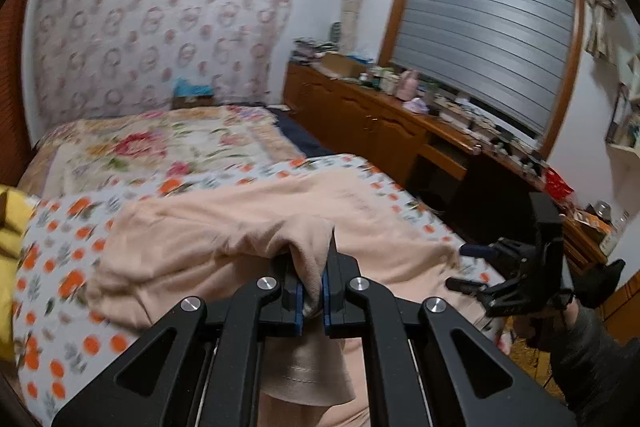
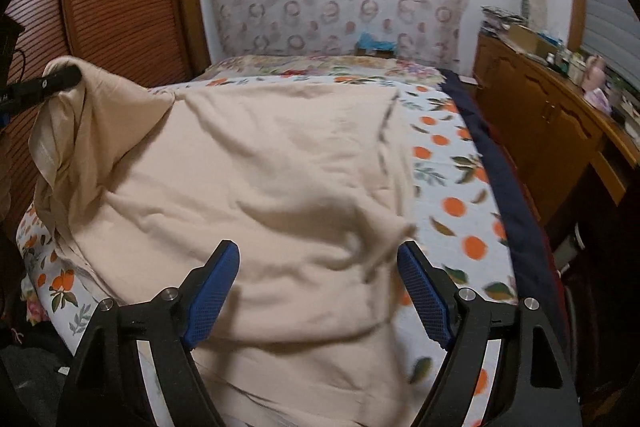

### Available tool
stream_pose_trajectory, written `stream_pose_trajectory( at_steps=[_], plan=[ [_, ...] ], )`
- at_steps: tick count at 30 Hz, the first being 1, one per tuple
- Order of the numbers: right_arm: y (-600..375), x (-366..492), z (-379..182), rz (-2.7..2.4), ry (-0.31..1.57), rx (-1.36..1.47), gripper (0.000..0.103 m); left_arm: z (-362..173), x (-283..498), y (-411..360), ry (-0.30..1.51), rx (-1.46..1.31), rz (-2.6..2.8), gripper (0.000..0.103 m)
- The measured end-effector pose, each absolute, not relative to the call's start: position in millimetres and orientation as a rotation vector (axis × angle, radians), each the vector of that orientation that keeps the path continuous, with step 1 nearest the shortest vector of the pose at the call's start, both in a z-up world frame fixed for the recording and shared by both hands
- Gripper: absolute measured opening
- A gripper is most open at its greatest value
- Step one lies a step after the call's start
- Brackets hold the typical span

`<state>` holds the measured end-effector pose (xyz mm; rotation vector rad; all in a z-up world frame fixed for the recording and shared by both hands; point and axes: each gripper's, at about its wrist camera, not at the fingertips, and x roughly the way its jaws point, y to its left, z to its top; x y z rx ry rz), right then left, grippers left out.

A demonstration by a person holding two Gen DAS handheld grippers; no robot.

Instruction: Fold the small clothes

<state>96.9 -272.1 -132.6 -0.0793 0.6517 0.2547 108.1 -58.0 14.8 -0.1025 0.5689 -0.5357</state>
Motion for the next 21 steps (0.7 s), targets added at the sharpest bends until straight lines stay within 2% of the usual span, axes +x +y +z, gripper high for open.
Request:
stream_pose_trajectory(
  at_steps=[8,13,14,15,17,19,21],
  plan=[
    [-293.7,74.2,-123.2,0.211,0.611,-0.03,0.077,57.3,109.9,-123.8,0.534,-0.042,-0.685,0.007],
    [-300.7,57.5,-121.3,0.198,0.595,-0.003,0.077,46.5,103.8,-139.0,0.581,0.007,-0.687,0.009],
    [-302.0,61.0,-120.6,0.197,0.596,0.001,0.077,41.3,105.9,-141.2,0.603,0.023,-0.688,0.016],
    [-301.8,59.3,-121.9,0.198,0.598,0.004,0.077,35.0,106.6,-143.3,0.626,0.041,-0.698,0.029],
    [-299.0,65.6,-124.3,0.199,0.603,0.007,0.077,23.6,105.6,-142.8,0.649,0.067,-0.698,0.048],
    [-296.0,67.0,-124.7,0.202,0.606,0.007,0.077,15.9,103.9,-136.0,0.658,0.071,-0.664,0.057],
    [-293.6,65.7,-122.2,0.209,0.606,0.009,0.077,11.0,103.1,-121.7,0.661,0.043,-0.635,0.069]
  ],
)
